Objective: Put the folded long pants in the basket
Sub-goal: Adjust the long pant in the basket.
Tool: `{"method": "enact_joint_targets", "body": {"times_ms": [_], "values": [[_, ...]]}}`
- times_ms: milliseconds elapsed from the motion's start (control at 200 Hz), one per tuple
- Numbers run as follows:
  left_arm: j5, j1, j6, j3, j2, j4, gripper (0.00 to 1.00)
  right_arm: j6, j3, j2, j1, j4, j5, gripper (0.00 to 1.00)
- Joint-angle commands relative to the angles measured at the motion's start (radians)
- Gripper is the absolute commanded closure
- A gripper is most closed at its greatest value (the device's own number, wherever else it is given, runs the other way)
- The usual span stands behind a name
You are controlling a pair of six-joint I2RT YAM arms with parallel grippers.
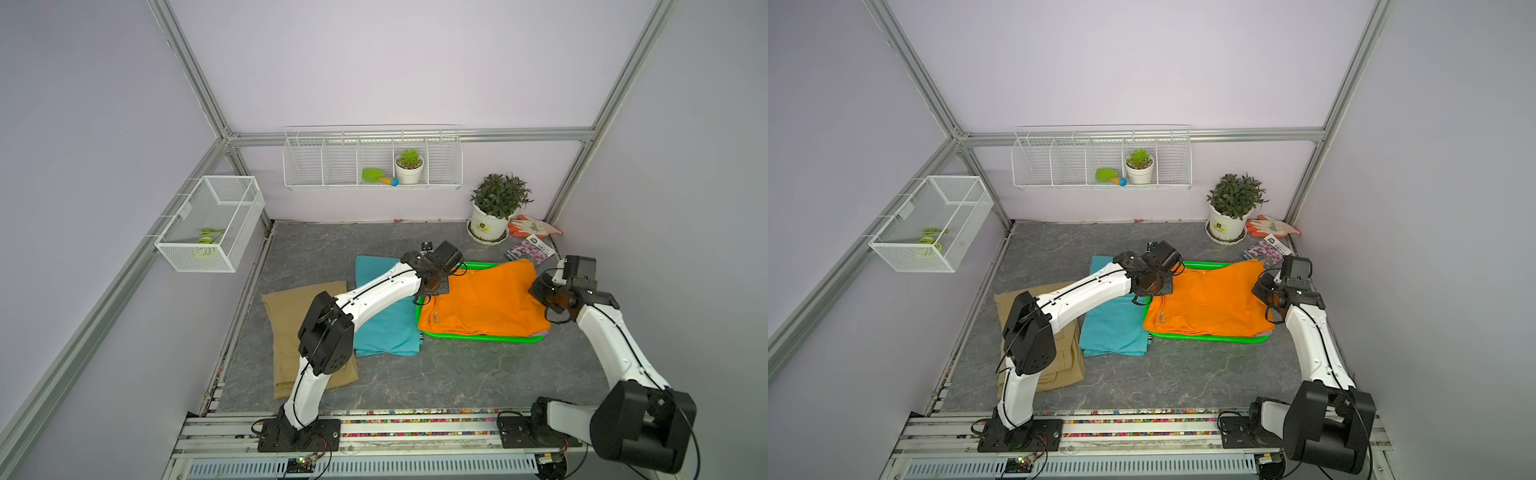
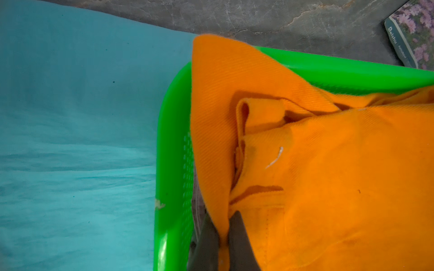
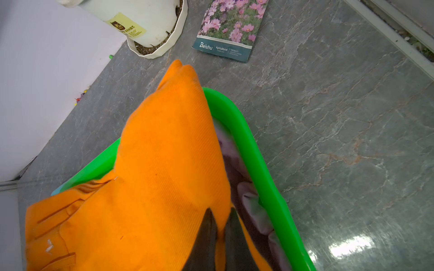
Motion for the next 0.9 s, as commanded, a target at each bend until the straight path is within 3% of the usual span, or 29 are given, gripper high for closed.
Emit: {"method": "enact_joint_targets", "body": {"times_ms": [0,305,350,405,470,595,725,895], "values": [[-0.047,0.005,0.003,0.041,0.030,-0.021,1.00,0.018,-0.020,0.041,-0.013,0.104,0.003,1.00],[-0.071,0.013,0.013,0.061,0.067,-0.043,1.00,0.006,-0.025,0.073,-0.016,0.089,0.013,1.00],[-0.060,0.012,0.015,0.060,0.062,-0.044,0.91,0.003,-0.017,0.071,-0.017,0.079,0.011,0.99],[-0.048,0.012,0.018,0.063,0.050,-0.042,0.82,-0.002,-0.002,0.061,-0.017,0.058,0.014,0.84],[-0.037,0.012,0.023,0.062,0.019,-0.039,0.64,-0.004,0.007,0.035,-0.017,0.043,0.026,0.69],[-0.021,0.012,0.024,0.050,-0.077,-0.043,0.41,0.000,0.015,-0.050,-0.016,0.038,0.036,0.53],[-0.018,0.013,-0.009,-0.063,-0.234,-0.028,0.27,0.001,0.011,-0.125,-0.001,0.082,-0.036,0.48],[0.021,0.020,-0.177,-0.425,-0.510,0.022,0.26,-0.033,0.056,-0.130,0.151,0.078,-0.082,0.46]]}}
